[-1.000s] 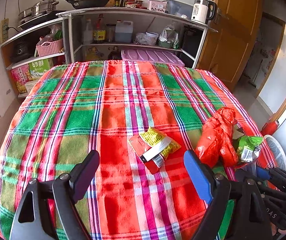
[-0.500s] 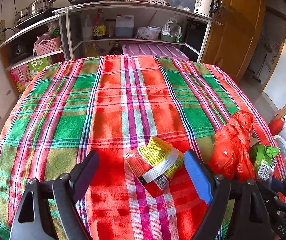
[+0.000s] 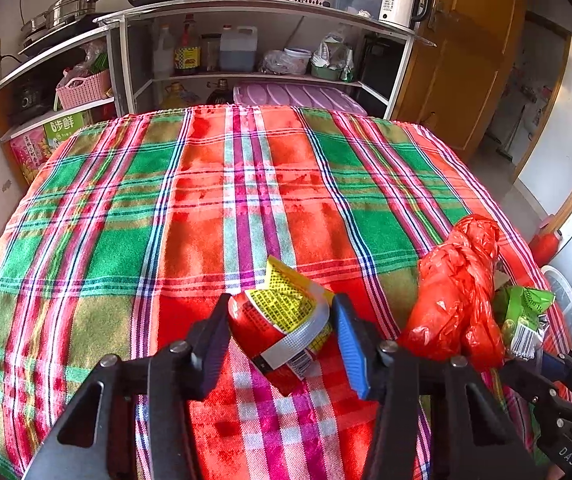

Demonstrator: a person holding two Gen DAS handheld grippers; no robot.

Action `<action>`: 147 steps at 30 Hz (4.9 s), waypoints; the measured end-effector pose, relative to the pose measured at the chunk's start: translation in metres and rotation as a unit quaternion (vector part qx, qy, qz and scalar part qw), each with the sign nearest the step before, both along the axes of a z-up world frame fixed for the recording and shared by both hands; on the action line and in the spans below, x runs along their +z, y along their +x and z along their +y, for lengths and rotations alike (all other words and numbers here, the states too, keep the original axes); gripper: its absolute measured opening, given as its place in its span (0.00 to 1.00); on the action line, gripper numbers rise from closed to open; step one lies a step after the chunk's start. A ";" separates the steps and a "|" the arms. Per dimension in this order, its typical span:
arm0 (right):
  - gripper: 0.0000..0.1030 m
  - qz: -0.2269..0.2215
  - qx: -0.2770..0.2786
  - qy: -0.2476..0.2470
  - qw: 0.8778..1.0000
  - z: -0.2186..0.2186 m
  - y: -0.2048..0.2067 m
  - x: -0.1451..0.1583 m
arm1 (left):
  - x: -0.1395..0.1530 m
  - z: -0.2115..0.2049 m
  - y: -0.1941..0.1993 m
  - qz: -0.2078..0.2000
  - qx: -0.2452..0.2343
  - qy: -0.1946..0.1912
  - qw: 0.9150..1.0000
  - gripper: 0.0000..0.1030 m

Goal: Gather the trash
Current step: 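Grasp the clear red-lidded cup with the right gripper while the left gripper grasps the yellow snack bag, then carry the clear cup and yellow snack bag over the white bin, then open the left gripper to drop the yellow bag while the right gripper releases the cup, then move both tools back over the table toward the red bag and brown wrapper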

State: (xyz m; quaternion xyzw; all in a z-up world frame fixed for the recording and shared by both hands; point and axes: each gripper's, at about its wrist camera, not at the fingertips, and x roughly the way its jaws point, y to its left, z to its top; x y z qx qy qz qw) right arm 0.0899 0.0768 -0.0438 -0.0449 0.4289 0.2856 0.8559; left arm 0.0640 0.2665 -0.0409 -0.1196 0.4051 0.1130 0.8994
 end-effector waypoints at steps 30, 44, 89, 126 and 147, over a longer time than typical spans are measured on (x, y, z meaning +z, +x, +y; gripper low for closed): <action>0.30 -0.027 -0.001 0.016 1.000 -0.018 -0.014 0.015 | 0.034 -0.023 -0.038 -0.042 -0.012 0.017 0.999 0.30; 0.30 -0.052 -0.041 0.026 0.997 -0.067 -0.025 0.035 | 0.065 -0.069 -0.055 -0.084 -0.051 0.018 0.995 0.30; 0.30 -0.012 -0.256 -0.039 0.966 -0.320 0.019 0.007 | 0.034 -0.364 0.061 -0.021 -0.322 -0.013 0.947 0.33; 0.51 -0.024 -0.243 -0.032 0.969 -0.290 0.014 0.017 | 0.050 -0.306 0.039 -0.044 -0.264 -0.022 0.963 0.56; 0.51 -0.051 -0.139 0.002 0.989 -0.188 0.006 0.040 | 0.064 -0.183 -0.010 -0.081 -0.135 0.001 0.988 0.67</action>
